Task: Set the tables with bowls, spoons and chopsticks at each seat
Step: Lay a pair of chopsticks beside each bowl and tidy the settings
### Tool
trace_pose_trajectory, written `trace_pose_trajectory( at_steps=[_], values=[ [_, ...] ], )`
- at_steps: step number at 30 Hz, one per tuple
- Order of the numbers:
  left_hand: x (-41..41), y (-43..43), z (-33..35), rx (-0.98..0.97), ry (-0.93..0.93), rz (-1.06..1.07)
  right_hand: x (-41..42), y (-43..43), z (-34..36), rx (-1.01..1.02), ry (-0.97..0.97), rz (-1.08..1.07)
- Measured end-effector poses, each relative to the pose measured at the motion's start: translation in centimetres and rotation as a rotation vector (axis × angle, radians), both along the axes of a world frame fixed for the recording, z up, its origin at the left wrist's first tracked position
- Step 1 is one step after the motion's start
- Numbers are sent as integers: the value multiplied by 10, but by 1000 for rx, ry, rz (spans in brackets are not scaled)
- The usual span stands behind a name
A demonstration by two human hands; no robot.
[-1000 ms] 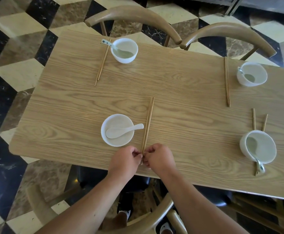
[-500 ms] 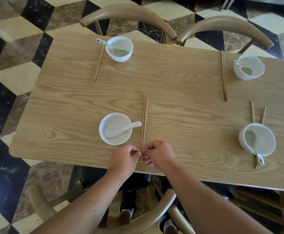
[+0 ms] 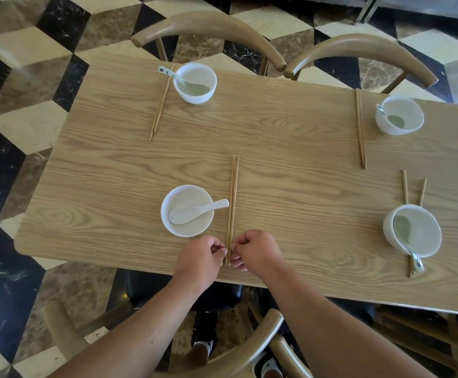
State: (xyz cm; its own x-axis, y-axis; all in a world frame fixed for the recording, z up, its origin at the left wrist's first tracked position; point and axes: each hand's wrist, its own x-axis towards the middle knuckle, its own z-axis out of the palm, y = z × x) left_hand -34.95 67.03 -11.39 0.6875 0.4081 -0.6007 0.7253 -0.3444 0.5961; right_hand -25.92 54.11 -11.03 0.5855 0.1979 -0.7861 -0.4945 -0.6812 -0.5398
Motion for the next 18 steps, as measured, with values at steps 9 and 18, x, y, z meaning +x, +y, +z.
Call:
trace_pose_trajectory(
  at_steps=[9,18],
  values=[
    [-2,-2,7,-18,-10,50,-10,-8,10,15,-48,-46],
    [17,-80,51,66,-134,-184,-4,-103,52,-91,-301,-34]
  ],
)
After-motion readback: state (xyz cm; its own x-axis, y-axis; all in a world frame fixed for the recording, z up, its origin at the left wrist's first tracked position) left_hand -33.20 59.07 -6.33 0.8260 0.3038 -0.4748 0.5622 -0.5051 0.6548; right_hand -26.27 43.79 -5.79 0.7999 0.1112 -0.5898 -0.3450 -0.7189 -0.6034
